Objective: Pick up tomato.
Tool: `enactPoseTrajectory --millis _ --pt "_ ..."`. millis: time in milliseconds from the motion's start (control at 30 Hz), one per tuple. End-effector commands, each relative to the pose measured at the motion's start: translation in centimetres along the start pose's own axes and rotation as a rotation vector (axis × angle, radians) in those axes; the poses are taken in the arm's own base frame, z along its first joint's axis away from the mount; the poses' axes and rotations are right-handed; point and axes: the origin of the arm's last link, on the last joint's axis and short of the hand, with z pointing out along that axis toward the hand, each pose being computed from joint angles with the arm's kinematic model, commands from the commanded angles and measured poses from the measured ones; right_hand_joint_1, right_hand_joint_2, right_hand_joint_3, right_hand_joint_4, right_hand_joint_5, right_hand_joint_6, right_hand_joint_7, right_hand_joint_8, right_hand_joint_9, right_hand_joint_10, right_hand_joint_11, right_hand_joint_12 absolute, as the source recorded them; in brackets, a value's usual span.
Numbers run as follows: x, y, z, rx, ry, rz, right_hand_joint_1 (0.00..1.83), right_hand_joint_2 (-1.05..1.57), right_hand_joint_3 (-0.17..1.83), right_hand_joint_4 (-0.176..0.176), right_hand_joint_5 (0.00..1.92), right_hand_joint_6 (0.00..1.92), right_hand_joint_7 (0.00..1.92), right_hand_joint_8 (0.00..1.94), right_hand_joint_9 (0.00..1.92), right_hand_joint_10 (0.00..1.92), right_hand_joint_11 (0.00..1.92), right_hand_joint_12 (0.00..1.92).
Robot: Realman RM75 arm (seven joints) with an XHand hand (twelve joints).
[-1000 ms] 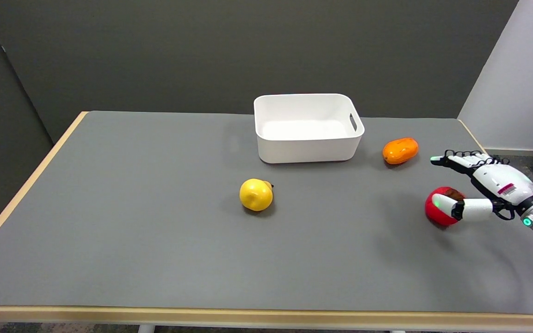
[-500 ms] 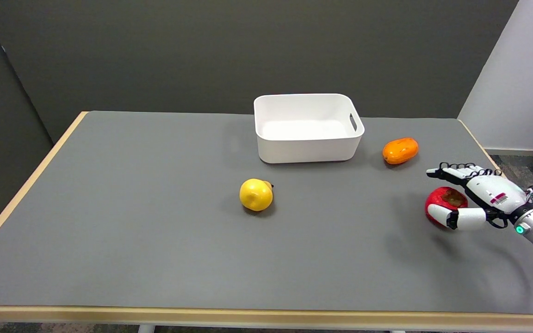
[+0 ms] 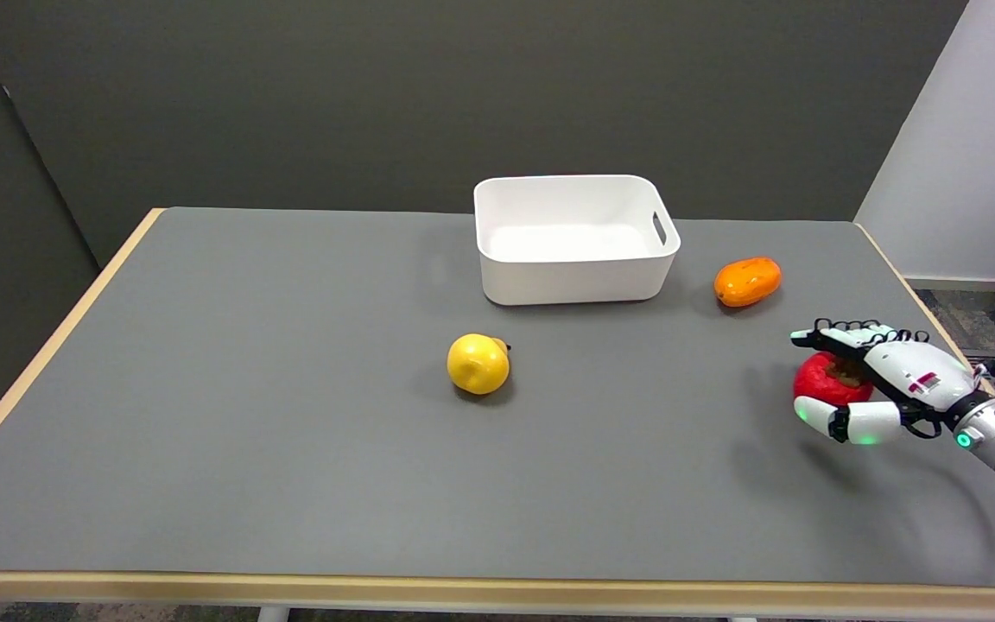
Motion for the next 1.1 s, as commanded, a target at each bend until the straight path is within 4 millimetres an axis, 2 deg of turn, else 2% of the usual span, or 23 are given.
enactPoseTrajectory --millis 33,67,167,267,367,433,500,633,700,733,767,800,833,867,933,1000,1100 --pt "-0.4 -0.1 -0.2 0.003 -0.008 -0.003 0.35 0.57 0.87 0.093 0.22 0.43 0.33 0.34 0.25 0.72 0.14 1.27" --pt "-0.3 -0.1 -0.1 0.004 -0.004 -0.004 0.39 0.58 0.88 0.093 0.22 0.43 0.33 0.34 0.25 0.73 0.15 1.28" --pt "-0.1 -0.2 -0.1 0.009 0.009 -0.009 0.7 0.62 0.95 0.088 0.24 0.47 0.34 0.36 0.3 0.79 0.25 1.38" --pt "0.1 -0.2 0.0 0.011 0.015 -0.012 0.87 0.63 0.98 0.085 0.27 0.53 0.37 0.4 0.38 0.88 0.33 1.48" --pt "0.1 -0.1 0.0 0.01 0.017 -0.015 0.95 0.65 0.98 0.087 0.3 0.58 0.41 0.42 0.44 0.96 0.37 1.51" --pt "0.2 0.0 0.0 0.011 0.021 -0.018 1.0 0.68 0.98 0.097 0.35 0.72 0.45 0.48 0.5 1.04 0.42 1.54" --pt "0.3 -0.1 0.0 0.014 0.027 -0.018 1.03 0.7 0.98 0.101 0.36 0.77 0.48 0.51 0.53 1.08 0.44 1.56" --pt "0.5 -0.1 0.1 0.015 0.043 -0.019 1.05 0.76 0.95 0.109 0.42 0.97 0.58 0.7 0.61 1.19 0.52 1.6" --pt "0.7 -0.1 0.2 0.018 0.052 -0.019 1.03 0.79 0.94 0.102 0.47 1.08 0.63 0.84 0.65 1.26 0.56 1.66" --pt "0.8 -0.1 0.1 0.021 0.063 -0.019 0.98 0.91 0.75 0.097 0.51 1.24 0.65 0.88 0.67 1.29 0.57 1.69" --pt "0.9 -0.2 0.2 0.022 0.07 -0.019 0.91 1.08 0.47 0.091 0.57 1.45 0.66 0.91 0.68 1.3 0.58 1.71" --pt "1.1 -0.2 0.2 0.025 0.082 -0.018 0.92 1.2 0.25 0.064 0.6 1.57 0.69 1.03 0.7 1.33 0.59 1.75" --pt "1.3 -0.3 0.2 0.028 0.094 -0.017 1.04 1.22 0.16 0.018 0.59 1.56 0.74 1.24 0.73 1.38 0.6 1.79" --pt "1.5 -0.3 0.3 0.03 0.103 -0.014 1.13 1.23 0.11 -0.019 0.58 1.55 0.77 1.41 0.75 1.42 0.6 1.83" --pt "1.9 -0.4 0.4 0.034 0.127 -0.011 1.13 1.21 0.17 -0.025 0.57 1.56 0.76 1.45 0.76 1.46 0.61 1.88" --pt "2.2 -0.4 0.6 0.037 0.144 -0.009 1.14 1.22 0.16 -0.05 0.57 1.53 0.77 1.48 0.79 1.5 0.68 1.9" --pt "2.7 -0.4 0.8 0.037 0.166 -0.007 1.13 1.2 0.21 -0.06 0.56 1.54 0.78 1.5 0.81 1.51 0.78 1.87"
